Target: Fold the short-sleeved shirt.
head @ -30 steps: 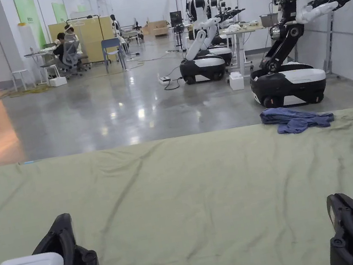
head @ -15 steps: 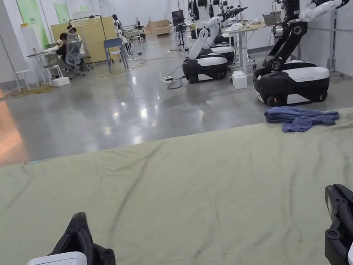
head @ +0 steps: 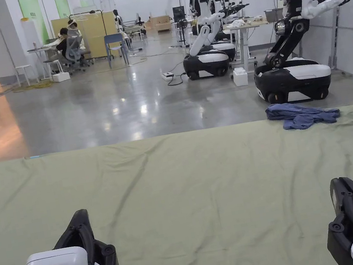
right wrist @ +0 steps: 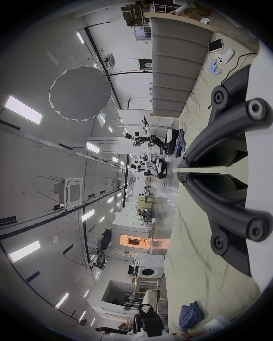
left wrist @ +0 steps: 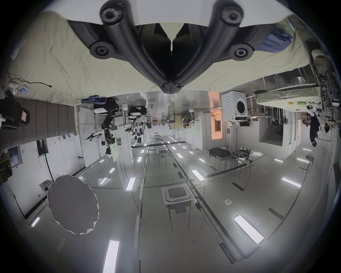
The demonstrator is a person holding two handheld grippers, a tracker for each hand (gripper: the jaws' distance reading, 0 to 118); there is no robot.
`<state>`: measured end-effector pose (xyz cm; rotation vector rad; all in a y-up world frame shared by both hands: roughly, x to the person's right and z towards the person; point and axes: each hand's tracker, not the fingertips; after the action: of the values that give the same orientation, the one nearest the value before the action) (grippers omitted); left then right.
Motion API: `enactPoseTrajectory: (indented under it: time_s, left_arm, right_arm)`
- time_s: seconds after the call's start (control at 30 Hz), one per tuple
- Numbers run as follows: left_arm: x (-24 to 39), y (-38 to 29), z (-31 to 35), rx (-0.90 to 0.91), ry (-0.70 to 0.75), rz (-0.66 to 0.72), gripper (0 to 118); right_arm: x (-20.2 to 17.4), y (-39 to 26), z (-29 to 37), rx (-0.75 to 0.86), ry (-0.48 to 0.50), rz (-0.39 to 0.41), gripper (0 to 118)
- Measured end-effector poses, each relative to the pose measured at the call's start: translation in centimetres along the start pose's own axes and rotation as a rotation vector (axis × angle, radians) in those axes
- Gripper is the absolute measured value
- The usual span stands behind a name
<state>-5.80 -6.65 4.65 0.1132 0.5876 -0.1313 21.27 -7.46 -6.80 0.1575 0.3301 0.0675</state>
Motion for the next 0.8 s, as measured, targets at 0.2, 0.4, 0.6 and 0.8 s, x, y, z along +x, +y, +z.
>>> enactPoseTrajectory:
  time_s: [0.2,0.4,0.6,0.8]
  left_arm:
    - [-0.17,-0.10,0.03,-0.005,0.009,0.009,0]
    - [-0.28,-0.07,0.16,-0.008,0.010,0.013,0]
    - [-0.28,0.03,0.28,-0.002,0.013,0.012,0]
    - [-0.19,0.02,0.23,-0.004,0.012,0.013,0]
  right_arm:
    - [-0.08,0.10,0.01,0.002,-0.015,0.003,5]
    - [-0.33,0.15,0.06,0.002,-0.011,0.004,5]
    - [-0.51,0.31,0.11,0.007,-0.005,0.010,5]
    - [-0.48,0.34,0.08,0.005,-0.002,0.007,5]
